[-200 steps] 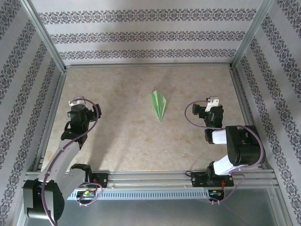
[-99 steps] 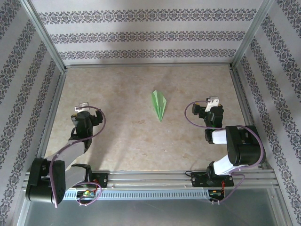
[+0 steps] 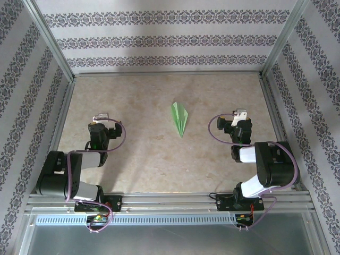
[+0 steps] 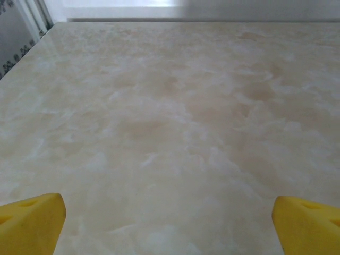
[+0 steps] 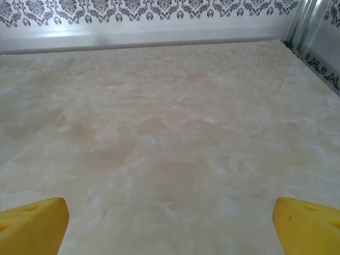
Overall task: Fold a paper plane with a square sheet of paper (fold left side to right side)
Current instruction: Reset both arms
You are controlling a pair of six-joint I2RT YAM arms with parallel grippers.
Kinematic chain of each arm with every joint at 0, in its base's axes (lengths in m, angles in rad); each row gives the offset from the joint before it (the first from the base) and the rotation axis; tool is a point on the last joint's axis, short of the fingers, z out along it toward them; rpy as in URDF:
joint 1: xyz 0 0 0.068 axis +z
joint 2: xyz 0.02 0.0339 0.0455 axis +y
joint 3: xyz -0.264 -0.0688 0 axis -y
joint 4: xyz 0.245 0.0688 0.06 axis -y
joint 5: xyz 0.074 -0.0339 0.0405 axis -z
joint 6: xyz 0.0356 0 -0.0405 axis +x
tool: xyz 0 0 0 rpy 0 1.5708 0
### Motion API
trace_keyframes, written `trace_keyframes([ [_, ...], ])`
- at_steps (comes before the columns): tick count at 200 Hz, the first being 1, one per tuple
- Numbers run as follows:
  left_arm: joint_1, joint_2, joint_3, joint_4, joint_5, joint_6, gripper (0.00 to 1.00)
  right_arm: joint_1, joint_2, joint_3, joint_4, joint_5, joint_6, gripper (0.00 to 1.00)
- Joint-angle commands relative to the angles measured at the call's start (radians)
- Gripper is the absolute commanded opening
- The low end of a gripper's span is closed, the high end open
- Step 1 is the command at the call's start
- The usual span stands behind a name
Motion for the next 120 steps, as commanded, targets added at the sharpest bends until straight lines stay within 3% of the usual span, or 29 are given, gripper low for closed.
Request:
trace_keyframes([
  [1,0.016,0.075,0.006,0.185,0.055,0.045,1.0,0.012,0.005,0.015,0.006,0.016,-0.006,0.98],
  [33,0.017,0.172,-0.042,0.379,0.069,0.052,1.0,0.013,0.004,0.015,0.005,0.018,-0.008,0.98],
  [63,0.02,0.161,-0.014,0.312,0.067,0.049,1.0,0.013,0.005,0.015,0.005,0.016,-0.008,0.98],
  [91,0.032,0.148,0.079,0.106,0.051,0.026,1.0,0.014,0.004,0.015,0.005,0.018,-0.008,0.98],
  [120,0.035,0.15,0.075,0.12,0.056,0.025,1.0,0.015,0.003,0.015,0.004,0.018,-0.007,0.98],
])
